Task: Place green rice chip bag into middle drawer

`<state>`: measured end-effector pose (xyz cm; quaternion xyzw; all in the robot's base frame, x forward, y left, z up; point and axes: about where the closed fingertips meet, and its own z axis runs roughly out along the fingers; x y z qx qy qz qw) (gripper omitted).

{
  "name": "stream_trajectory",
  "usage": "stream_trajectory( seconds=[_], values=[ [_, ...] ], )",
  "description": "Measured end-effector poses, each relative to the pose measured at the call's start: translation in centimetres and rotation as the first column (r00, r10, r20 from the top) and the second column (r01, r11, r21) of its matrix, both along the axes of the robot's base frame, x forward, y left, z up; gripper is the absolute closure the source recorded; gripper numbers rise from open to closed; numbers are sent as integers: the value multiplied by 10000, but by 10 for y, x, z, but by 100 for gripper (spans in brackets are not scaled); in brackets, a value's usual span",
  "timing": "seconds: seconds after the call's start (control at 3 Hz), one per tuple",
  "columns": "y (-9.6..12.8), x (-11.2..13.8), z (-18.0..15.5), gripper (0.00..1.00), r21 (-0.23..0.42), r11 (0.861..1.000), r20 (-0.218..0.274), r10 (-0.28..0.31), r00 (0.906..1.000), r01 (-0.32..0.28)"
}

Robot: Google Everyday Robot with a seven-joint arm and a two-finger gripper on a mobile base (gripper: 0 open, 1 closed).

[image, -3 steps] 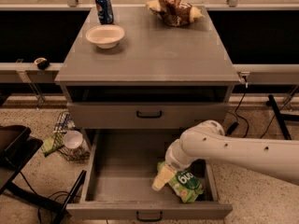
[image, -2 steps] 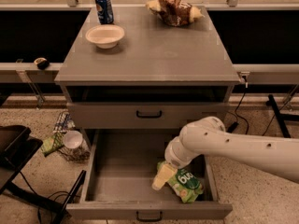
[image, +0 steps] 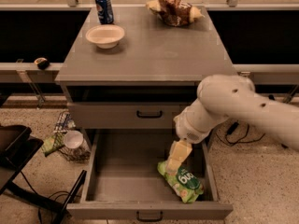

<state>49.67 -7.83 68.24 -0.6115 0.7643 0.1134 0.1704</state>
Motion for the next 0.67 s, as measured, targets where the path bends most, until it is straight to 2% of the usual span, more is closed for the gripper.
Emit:
stream_trajectory(
  seconds=[0.33,0.67],
  values=[
    [-31,-45,66,0,-887,9942,-90,611,9981,-617],
    [-67,-94,113,0,-1477,9816,-183,1196,9927,-1210]
  ],
)
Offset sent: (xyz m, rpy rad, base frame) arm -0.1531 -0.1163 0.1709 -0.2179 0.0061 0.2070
